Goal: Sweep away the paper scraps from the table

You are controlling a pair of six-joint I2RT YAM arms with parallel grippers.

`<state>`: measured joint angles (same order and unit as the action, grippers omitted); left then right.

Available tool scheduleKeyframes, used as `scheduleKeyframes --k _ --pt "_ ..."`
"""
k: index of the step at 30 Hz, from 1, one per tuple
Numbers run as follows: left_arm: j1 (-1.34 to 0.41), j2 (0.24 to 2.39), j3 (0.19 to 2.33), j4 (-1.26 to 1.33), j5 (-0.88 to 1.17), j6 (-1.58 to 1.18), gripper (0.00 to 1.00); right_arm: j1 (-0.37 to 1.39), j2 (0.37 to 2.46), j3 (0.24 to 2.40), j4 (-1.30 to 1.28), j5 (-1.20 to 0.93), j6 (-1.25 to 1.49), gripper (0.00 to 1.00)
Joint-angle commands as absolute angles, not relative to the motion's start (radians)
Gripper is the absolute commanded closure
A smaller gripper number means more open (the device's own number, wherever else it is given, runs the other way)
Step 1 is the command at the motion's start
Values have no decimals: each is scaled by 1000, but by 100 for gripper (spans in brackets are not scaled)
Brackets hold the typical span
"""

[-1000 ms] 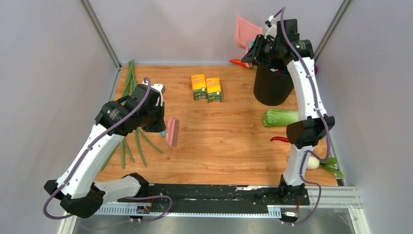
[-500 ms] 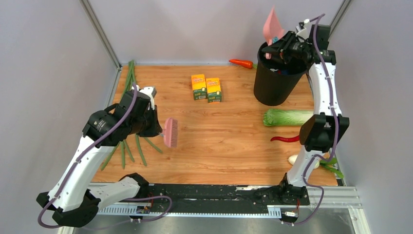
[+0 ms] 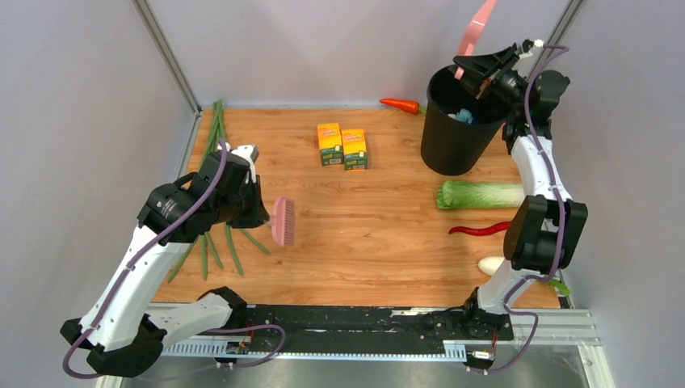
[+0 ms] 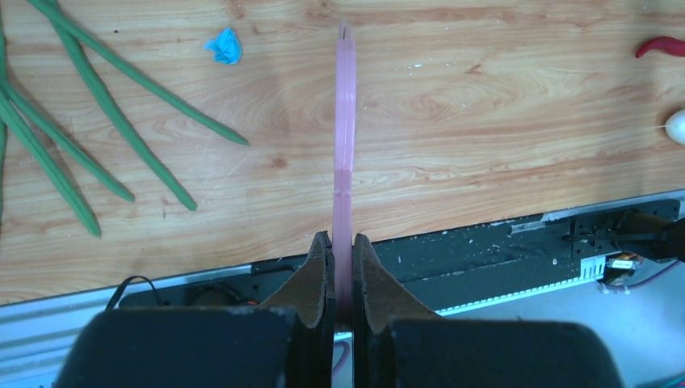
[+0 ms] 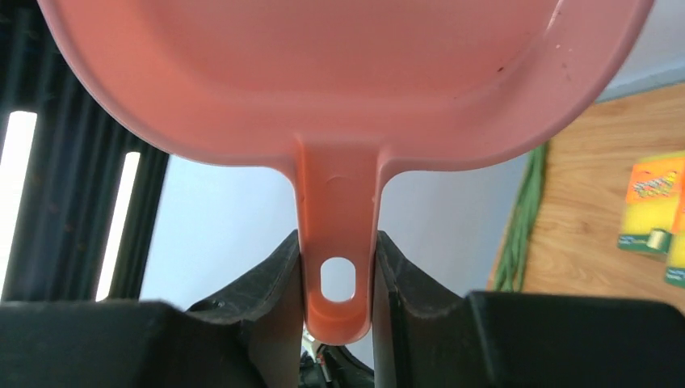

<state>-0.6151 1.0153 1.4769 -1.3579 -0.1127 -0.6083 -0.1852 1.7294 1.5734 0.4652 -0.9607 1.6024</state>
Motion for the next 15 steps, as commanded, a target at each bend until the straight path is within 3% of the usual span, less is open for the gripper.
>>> scheduleKeyframes --k 1,7,10,15 --pt "-618 1000 1477 -1335 -109 -626 100 -204 1726 1419 1148 -829 2138 100" --pt "-618 991 1470 -1328 -112 -632 100 -209 1775 1379 1367 -742 2307 100" --pt "-618 994 1474 -1327 -112 -632 100 -198 1772 1429 1263 -840 2246 100" --pt "-618 1034 1549 -1342 -123 -609 100 -123 1706 1515 857 -1031 1932 100"
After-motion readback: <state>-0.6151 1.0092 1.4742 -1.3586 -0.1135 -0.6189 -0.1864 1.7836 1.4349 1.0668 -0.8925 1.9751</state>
